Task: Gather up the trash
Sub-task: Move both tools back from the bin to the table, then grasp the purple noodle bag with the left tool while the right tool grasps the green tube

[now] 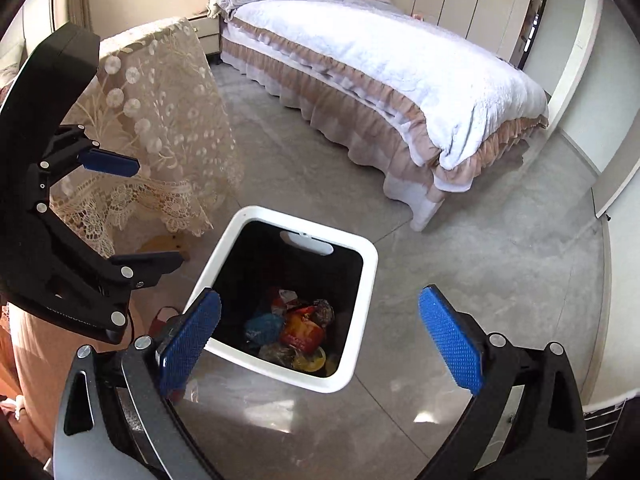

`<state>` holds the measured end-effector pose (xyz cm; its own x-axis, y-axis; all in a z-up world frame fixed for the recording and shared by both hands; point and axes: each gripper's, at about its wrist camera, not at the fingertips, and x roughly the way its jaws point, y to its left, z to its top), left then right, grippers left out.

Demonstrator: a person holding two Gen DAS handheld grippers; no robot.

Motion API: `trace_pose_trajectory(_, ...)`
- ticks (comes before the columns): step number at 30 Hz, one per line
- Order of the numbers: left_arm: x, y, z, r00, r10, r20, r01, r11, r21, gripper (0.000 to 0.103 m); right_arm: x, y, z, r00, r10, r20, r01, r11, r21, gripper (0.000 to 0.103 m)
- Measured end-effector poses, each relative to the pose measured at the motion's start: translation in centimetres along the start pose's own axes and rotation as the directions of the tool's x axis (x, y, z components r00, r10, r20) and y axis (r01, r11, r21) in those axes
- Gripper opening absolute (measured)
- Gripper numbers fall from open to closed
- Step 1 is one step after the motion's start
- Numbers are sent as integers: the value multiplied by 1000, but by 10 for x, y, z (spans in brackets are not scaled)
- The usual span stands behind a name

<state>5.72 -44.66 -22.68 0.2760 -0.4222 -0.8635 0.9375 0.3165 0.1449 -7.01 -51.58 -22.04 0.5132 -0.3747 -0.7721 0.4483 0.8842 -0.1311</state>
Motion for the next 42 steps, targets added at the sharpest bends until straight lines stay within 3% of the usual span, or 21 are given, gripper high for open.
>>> trace_pose_trajectory(5,-58,24,-12,989,71,130,-64,996,-57,98,-38,19,24,989,15,145,-14,1000,-12,99)
trace_pose_trajectory(9,-103,54,-28,963,176,203,-155,981,-116,98,-60,50,44,967,62,249,-42,995,-86,99)
trace_pose_trajectory(13,-139,92,-51,934,278,224,-242,954,-177,98,-72,88,72,941,155,302,-111,981,-157,99)
trace_pose_trajectory(19,-178,151,-90,892,403,204,-340,896,-286,98,-89,161,116,875,305,375,-211,939,-271,99)
trace_pose_trajectory(25,-210,207,-129,855,483,190,-387,837,-387,98,-97,225,154,815,462,350,-343,871,-352,99)
trace_pose_trajectory(27,-218,226,-142,845,504,179,-398,815,-421,98,-103,248,158,805,486,340,-352,853,-385,99)
trace_pose_trajectory(30,-225,255,-159,826,541,157,-423,780,-461,98,-104,282,168,798,505,328,-345,830,-438,99)
trace_pose_trajectory(37,-228,325,-194,817,570,90,-443,720,-534,98,-88,347,188,791,559,247,-365,757,-542,99)
trace_pose_trajectory(40,-224,354,-204,782,619,65,-508,695,-510,98,-77,368,196,775,599,201,-390,705,-592,99)
trace_pose_trajectory(42,-223,375,-210,760,645,81,-541,697,-472,98,-67,380,202,756,630,174,-410,664,-626,99)
